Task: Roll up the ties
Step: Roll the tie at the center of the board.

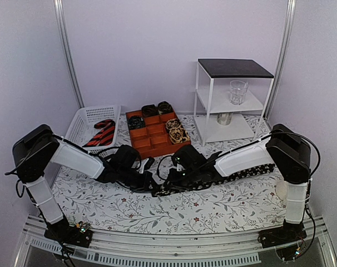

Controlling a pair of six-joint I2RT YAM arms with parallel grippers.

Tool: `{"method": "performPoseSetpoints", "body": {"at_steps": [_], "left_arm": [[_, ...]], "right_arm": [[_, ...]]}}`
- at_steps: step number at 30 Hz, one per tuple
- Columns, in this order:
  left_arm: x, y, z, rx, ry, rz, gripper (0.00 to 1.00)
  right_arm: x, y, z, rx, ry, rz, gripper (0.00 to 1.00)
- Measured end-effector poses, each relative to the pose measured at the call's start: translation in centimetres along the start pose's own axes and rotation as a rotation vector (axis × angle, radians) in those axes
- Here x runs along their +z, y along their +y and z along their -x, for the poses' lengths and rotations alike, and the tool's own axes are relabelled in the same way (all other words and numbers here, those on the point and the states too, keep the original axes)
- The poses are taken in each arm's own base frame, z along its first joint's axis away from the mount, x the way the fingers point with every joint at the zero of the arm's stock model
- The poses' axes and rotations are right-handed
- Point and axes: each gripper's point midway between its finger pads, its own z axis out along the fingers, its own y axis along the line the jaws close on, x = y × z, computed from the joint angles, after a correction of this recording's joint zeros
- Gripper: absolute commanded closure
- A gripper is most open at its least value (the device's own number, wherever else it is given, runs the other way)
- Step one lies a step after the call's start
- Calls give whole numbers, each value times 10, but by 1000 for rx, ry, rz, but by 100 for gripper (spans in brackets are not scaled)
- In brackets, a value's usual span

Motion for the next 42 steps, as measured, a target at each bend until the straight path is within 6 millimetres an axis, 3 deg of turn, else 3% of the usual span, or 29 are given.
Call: {"method": "performPoseSetpoints", "body": {"at_steps": [9, 16, 20, 26, 42], "left_arm": [[-3, -2, 1, 4, -9, 1, 100], [-19, 1, 3, -9, -45, 58, 98], [-30, 11, -1, -25, -71, 115, 100], [-31, 36, -23, -71, -40, 182, 100], [-15, 12, -24, -77, -28, -10, 100]], "right_arm": [[1, -4, -5, 1, 20, 3, 86], [1, -4, -5, -5, 19, 2, 87], [1, -5, -5, -11, 16, 5, 87], [1, -6, -6, -21, 12, 9, 87], [-4, -12, -5, -24, -17, -2, 89]]}}
